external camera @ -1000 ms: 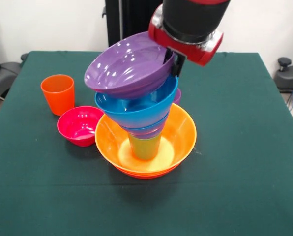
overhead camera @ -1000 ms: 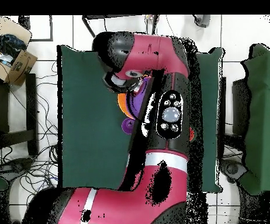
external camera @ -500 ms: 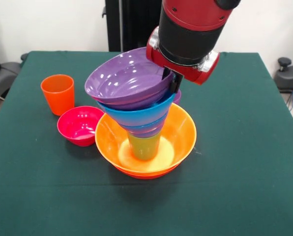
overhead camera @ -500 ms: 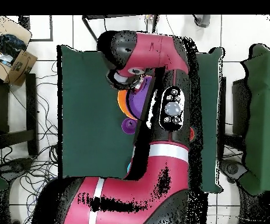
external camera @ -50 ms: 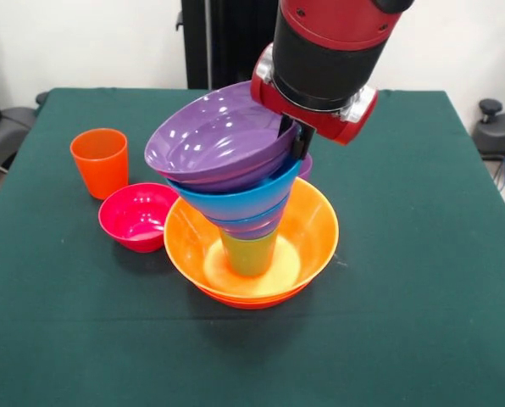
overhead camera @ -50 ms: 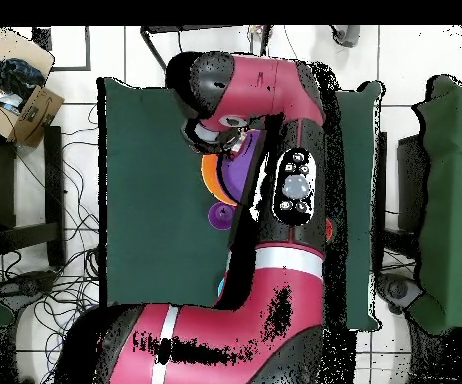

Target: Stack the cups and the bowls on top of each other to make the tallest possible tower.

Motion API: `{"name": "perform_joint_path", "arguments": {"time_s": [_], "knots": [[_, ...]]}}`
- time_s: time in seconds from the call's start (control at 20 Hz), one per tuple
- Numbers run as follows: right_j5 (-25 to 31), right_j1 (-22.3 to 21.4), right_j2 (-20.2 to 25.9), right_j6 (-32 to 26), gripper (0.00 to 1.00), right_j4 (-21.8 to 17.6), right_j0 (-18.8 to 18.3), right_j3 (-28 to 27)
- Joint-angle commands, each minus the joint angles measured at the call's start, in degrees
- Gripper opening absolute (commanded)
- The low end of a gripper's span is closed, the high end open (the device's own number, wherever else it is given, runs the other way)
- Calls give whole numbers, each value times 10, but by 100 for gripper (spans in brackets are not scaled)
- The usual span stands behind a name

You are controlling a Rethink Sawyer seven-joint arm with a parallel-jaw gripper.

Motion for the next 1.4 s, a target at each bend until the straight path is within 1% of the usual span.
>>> {"name": "perform_joint_path", "arguments": {"time_s": [0.05,0.2,0.4,0.5,0.65,1.0,1.4], "knots": [[-18,-38,51,-151,0,-36,0,80],[-25,-50,52,-154,0,-36,-1,100],[-31,-56,55,-157,0,-42,-4,112],[-30,-51,58,-157,0,-45,-6,107],[-21,-37,63,-156,0,-49,-7,84],[-19,-37,66,-157,0,-52,-10,82],[-29,-42,66,-156,0,-56,-10,93]]}}
